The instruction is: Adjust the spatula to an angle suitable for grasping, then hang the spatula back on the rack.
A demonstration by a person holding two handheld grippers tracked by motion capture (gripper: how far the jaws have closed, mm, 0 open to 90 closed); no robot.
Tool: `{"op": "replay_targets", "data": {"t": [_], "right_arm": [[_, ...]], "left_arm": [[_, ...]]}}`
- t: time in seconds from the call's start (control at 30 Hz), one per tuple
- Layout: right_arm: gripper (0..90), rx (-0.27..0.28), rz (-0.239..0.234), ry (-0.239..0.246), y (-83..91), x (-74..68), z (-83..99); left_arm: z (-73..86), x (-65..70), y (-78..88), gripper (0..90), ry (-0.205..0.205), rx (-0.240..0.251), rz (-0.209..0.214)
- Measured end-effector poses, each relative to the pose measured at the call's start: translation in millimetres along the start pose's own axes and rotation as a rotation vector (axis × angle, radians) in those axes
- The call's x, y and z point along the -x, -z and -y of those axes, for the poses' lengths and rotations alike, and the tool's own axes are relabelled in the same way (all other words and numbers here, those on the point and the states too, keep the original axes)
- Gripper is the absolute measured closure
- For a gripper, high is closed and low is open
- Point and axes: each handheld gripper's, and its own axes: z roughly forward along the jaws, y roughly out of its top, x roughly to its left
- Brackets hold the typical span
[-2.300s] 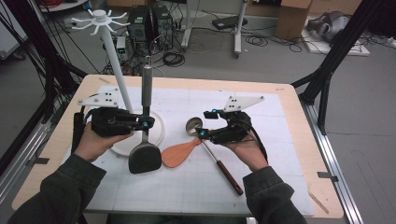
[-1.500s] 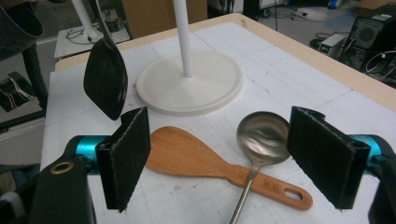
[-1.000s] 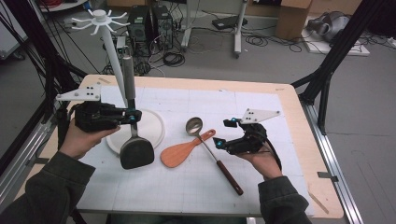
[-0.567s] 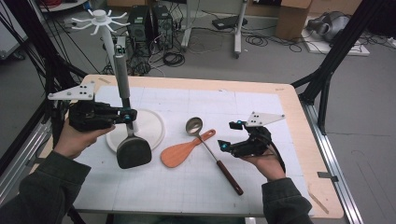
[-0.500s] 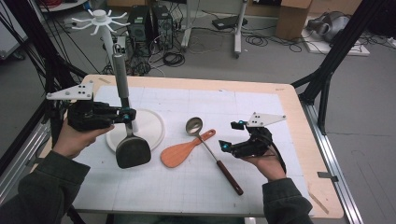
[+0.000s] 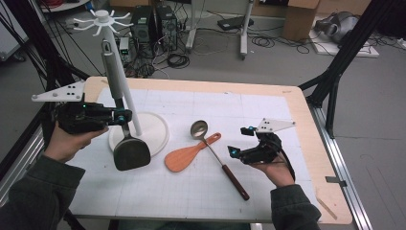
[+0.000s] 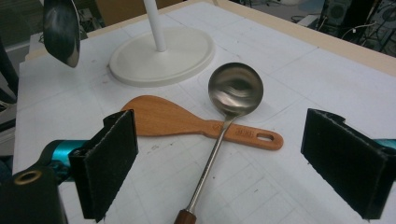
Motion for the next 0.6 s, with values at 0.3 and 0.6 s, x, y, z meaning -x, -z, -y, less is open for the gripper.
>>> {"op": "replay_targets", "data": {"t": [0.3, 0.6], "right_arm": [[10.1, -0.002, 0.002, -0.001, 0.1, -0.3, 1.0], [10.1, -0.010, -0.010, 0.007, -3.3, -2.5, 0.9]], "left_arm": [[-8.0, -6.3, 10.1, 87.0, -0.014, 0.012, 0.001], [-5.1, -14.6, 11.2, 87.0, 0.001, 0.002, -0.006]]}}
